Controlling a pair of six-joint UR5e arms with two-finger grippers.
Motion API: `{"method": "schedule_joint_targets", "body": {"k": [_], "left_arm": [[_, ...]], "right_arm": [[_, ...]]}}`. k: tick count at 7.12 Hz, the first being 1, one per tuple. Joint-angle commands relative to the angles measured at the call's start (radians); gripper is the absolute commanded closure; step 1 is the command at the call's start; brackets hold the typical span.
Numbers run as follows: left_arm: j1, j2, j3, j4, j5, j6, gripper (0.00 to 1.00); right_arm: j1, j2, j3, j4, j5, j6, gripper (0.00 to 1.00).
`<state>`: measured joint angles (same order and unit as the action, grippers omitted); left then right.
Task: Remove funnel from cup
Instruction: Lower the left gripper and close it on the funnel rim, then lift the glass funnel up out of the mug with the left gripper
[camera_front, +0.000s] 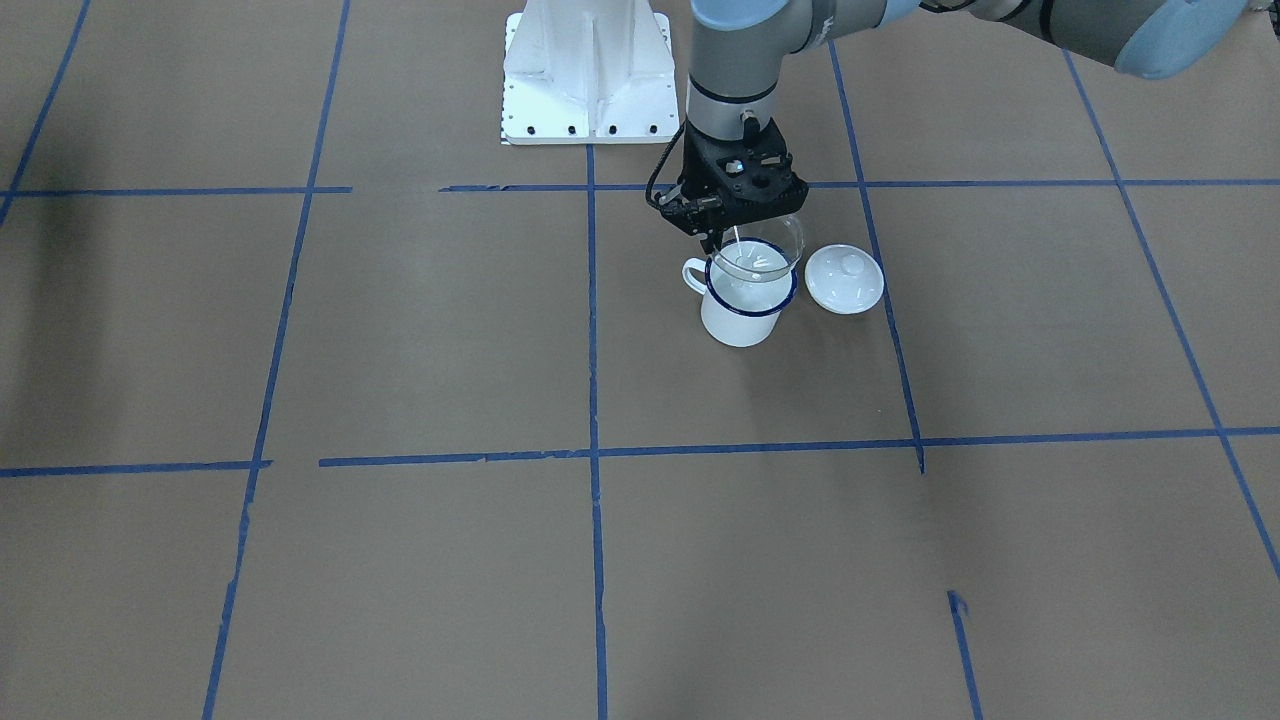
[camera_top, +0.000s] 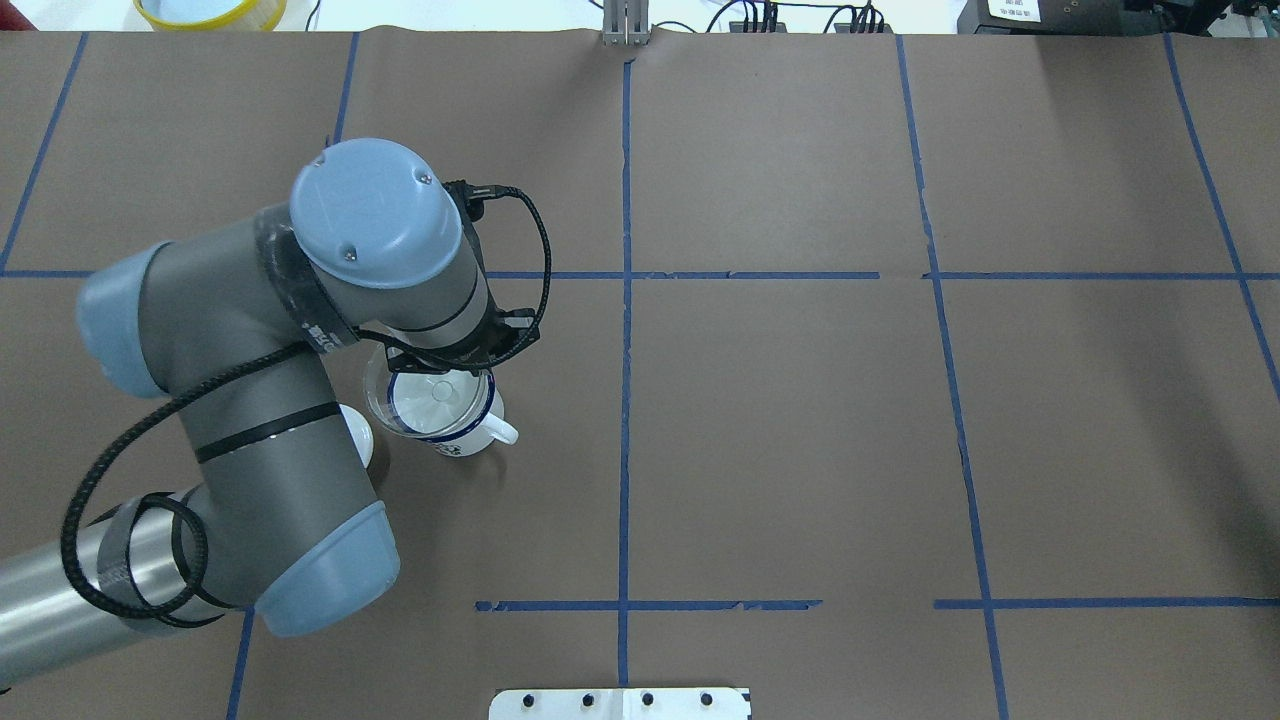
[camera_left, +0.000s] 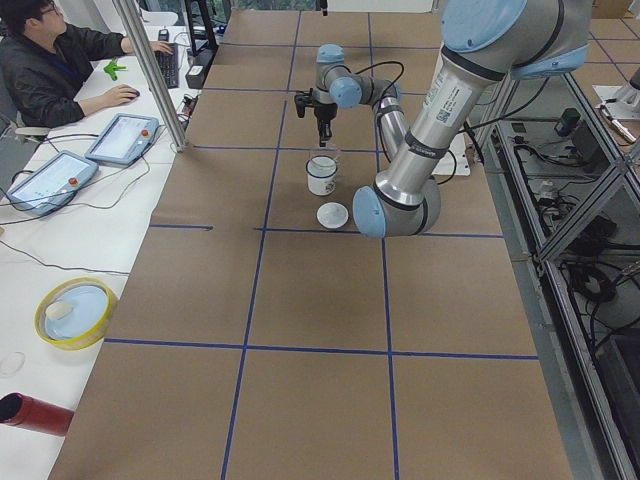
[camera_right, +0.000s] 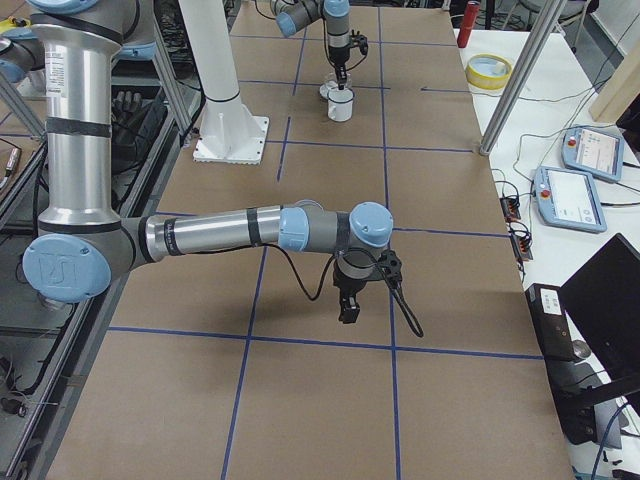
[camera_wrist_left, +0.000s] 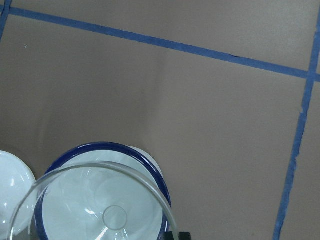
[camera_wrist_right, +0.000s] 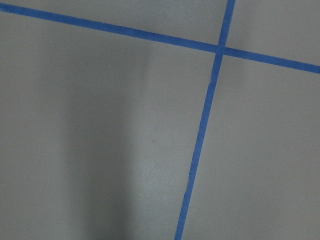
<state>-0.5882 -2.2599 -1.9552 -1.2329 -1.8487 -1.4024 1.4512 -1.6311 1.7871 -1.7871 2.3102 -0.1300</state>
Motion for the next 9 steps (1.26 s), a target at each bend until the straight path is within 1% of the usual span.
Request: {"method": "schedule_joint_targets", "body": {"k": [1,2,3,4,5,6,7,8,9], "left_arm": [[-0.16,-0.041,-0.042,0.064,-0.004,-0.016,1.0],[-0.227,-0.032,-0.025,0.0,0.003,-0.097,1.0],[-0.275,-0.024,0.052,-0.149,0.085,-0.219,1.0],[-0.28,-0.015,0.173,-0.347,0.171,-0.389,1.0],[-0.292,-0.012,0.303,-0.544,0.234,-0.512,1.0],[-0.294,-0.016,0.45,-0.706,0.267,-0.643,1.0],[-0.289,-0.045,0.605,-0.867,0.372,-0.72,1.0],[-0.279,-0.109,0.765,-0.96,0.42,-0.739,1.0],[-0.248,-0.118,0.816,-1.008,0.427,-0.748,1.0]], "right_arm": [[0.0,-0.001,0.0,0.0,0.0,0.001,0.0],[0.0,-0.001,0.0,0.0,0.0,0.0,0.0],[0.0,-0.001,0.0,0.0,0.0,0.0,0.0],[0.0,-0.001,0.0,0.0,0.0,0.001,0.0],[0.0,-0.001,0.0,0.0,0.0,0.0,0.0],[0.0,-0.001,0.0,0.0,0.0,0.0,0.0],[0.0,-0.001,0.0,0.0,0.0,0.0,0.0],[0.0,-0.001,0.0,0.0,0.0,0.0,0.0],[0.0,-0.001,0.0,0.0,0.0,0.0,0.0]]}}
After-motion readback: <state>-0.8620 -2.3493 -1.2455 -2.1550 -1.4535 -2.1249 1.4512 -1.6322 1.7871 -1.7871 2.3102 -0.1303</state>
